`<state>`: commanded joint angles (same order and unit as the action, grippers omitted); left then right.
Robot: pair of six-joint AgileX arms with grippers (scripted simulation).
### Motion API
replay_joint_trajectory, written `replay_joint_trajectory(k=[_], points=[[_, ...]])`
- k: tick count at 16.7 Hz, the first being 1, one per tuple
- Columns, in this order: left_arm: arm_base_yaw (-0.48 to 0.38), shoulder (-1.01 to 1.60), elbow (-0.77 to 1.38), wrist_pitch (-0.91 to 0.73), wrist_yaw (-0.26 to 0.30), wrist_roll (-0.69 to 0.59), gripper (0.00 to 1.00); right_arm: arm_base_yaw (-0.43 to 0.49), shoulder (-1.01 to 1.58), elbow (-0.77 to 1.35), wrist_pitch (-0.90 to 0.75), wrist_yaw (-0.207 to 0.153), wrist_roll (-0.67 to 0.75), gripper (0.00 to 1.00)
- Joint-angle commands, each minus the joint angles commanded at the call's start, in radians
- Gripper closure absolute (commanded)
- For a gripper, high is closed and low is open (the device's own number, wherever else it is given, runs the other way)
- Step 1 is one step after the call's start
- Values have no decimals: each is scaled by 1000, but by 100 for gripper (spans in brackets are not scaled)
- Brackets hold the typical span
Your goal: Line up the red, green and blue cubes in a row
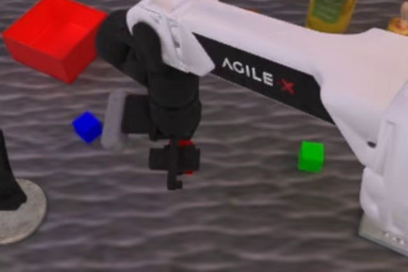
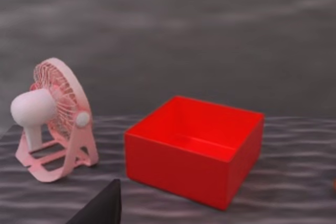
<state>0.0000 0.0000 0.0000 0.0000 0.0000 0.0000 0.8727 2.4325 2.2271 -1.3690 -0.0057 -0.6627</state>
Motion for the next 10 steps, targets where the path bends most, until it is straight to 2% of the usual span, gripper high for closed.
replay_joint_trajectory(k=[3,10], points=[[0,0,0,0,0,0,0,80,14,43,-21,1,57,100],[0,0,0,0,0,0,0,84,11,3,20,0,61,100]])
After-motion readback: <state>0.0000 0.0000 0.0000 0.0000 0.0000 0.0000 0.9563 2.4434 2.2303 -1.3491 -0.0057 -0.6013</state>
